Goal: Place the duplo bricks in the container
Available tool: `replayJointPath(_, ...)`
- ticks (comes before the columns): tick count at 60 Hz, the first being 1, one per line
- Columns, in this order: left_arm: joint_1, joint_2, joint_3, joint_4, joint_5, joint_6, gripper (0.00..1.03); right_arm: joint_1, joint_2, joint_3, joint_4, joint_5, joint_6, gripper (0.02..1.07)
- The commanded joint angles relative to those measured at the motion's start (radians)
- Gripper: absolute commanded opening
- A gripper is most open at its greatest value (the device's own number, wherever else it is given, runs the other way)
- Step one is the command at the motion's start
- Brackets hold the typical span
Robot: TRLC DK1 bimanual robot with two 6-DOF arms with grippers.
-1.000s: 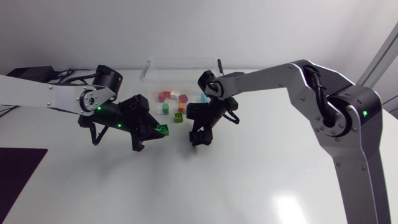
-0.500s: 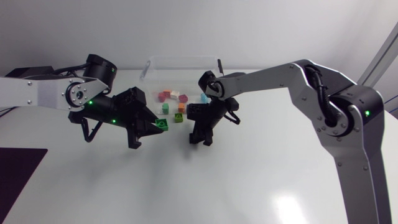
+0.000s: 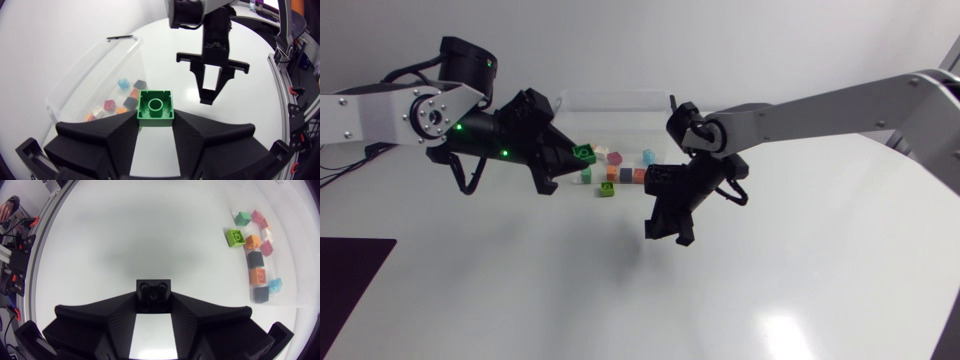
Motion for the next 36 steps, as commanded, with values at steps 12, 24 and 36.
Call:
replayJointPath(12,-0.023,0.111,0.122,0.127,-0.059,-0.18,0.38,-0.016,-0.173,-0.088,-0.001,-0.04,0.01,0.25)
replayJointPath(24,-0.017,0.203,0.187,0.234,-0.128,-0.272,0.38,-0.028,-0.254,-0.095,-0.017,-0.077,0.036,0.25)
replayJointPath(36,-0.014,0.282,0.268,0.273,-0.188,-0.329,0.39,-0.036,-0.296,-0.09,-0.023,-0.1,0.059,0.25)
